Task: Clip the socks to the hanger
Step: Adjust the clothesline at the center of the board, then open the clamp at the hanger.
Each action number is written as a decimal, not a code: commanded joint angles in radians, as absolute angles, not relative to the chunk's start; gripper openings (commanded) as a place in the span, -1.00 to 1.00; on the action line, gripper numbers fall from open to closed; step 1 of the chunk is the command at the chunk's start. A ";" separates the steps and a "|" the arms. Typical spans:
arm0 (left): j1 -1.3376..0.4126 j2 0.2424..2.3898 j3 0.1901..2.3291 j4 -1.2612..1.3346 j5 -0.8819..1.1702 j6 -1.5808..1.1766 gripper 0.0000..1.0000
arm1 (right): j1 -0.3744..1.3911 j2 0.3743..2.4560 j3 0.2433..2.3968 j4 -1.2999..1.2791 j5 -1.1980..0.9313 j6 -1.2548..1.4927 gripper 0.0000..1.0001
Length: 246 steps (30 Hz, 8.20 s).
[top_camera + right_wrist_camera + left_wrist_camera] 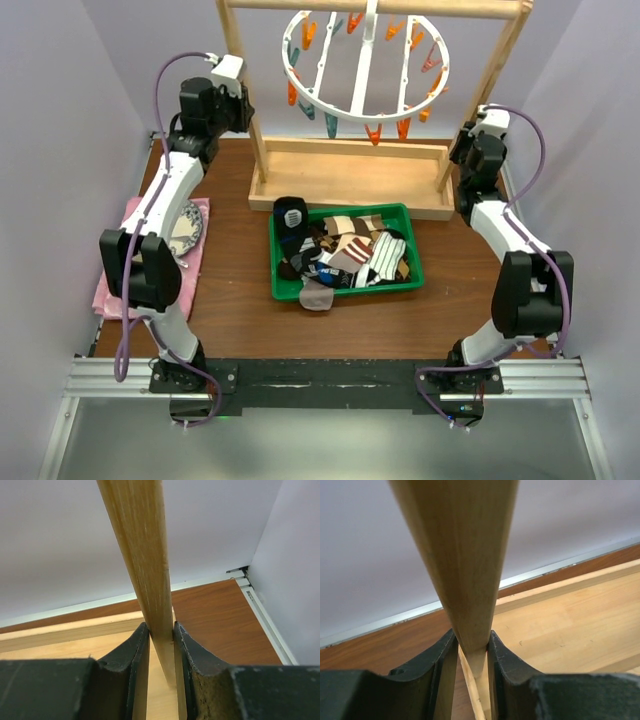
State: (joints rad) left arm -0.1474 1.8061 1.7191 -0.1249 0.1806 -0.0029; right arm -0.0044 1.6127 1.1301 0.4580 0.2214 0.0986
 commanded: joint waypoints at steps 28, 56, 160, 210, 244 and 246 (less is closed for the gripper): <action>-0.198 1.336 1.299 -0.451 0.258 0.075 -0.68 | 0.038 1.315 0.868 0.281 0.337 0.333 -0.74; -0.179 1.373 1.397 -0.183 0.192 -0.024 0.78 | 0.071 1.287 0.953 0.210 0.357 0.359 0.11; -0.340 1.342 1.494 0.198 0.768 -0.360 0.58 | 0.374 0.926 1.410 -0.282 -0.371 0.135 0.33; -0.365 0.911 1.103 -0.204 0.436 -0.006 0.39 | 1.245 1.218 1.565 -0.408 0.402 -0.068 0.17; -0.367 0.945 1.109 -0.149 0.502 0.025 0.32 | 0.904 1.224 1.058 0.575 0.207 -0.072 -0.06; -0.367 0.943 1.111 -0.152 0.512 0.020 0.31 | 0.902 1.233 1.054 0.589 0.209 -0.068 -0.11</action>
State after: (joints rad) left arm -0.3706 0.9592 1.1126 -0.1974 0.4831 0.0280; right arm 0.9131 1.2198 1.0679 0.4709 0.2127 -0.0917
